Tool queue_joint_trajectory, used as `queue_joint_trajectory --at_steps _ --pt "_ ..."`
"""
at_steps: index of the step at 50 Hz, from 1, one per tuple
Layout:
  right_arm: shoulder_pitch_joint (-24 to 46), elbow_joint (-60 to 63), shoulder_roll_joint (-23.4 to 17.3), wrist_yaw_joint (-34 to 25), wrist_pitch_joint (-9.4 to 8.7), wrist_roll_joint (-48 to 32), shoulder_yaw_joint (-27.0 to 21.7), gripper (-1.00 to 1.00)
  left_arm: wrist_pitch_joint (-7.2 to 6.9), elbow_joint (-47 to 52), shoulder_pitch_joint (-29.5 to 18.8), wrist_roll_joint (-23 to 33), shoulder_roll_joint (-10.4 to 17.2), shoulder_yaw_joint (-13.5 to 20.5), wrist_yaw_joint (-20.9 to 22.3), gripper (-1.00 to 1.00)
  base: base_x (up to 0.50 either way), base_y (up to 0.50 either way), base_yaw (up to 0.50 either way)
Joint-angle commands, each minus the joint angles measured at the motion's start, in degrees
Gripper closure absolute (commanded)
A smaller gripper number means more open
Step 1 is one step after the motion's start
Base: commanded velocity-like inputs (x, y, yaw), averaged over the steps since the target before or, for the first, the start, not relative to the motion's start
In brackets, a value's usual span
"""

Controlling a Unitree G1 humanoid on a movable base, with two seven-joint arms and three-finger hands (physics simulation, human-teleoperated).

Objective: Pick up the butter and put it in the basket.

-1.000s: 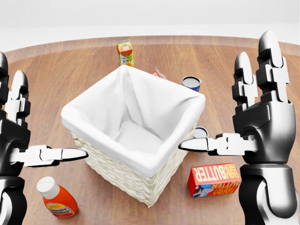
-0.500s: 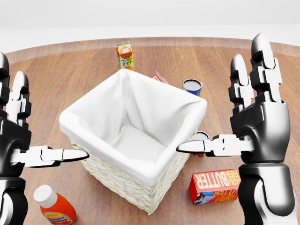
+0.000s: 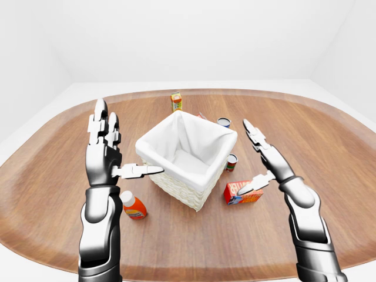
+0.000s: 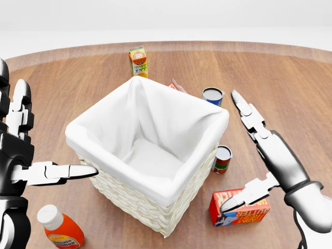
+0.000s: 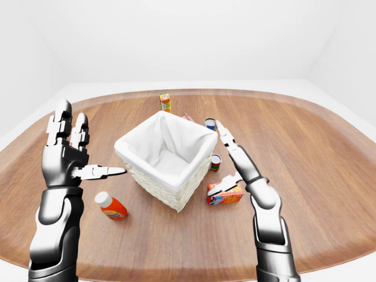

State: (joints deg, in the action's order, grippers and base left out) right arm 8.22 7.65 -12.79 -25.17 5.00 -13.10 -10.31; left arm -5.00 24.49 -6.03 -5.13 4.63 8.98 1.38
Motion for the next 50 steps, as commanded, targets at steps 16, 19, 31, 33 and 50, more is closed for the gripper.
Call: queue_joint_trajectory --at_steps 16,19,31,33,50 --pt "-0.8 -11.0 -0.8 -9.6 0.00 -16.9 1.7 -1.00 0.00 0.5 0.5 -0.5 0.0 0.4 -0.2 -1.00 0.00 0.00 0.00" --pt "0.6 -14.9 -0.9 -7.5 0.00 -18.7 2.6 -1.00 0.00 0.6 0.5 -0.6 0.0 0.6 -0.2 -1.00 0.00 0.00 0.00" --pt "4.8 -25.8 -1.7 -1.5 0.00 -24.8 5.3 -1.00 0.00 0.5 0.8 -0.7 -0.1 0.5 -0.4 -1.00 0.00 0.00 0.00" --pt "5.5 -27.4 -1.8 -0.6 0.00 -25.7 5.7 -1.00 0.00 0.5 0.8 -0.7 -0.1 0.5 -0.3 -1.00 0.00 0.00 0.00" --pt "14.9 -48.1 -3.2 12.1 0.00 -37.0 9.7 -1.00 0.00 0.1 0.6 -0.6 0.1 0.7 -0.2 -1.00 0.00 0.00 0.00"
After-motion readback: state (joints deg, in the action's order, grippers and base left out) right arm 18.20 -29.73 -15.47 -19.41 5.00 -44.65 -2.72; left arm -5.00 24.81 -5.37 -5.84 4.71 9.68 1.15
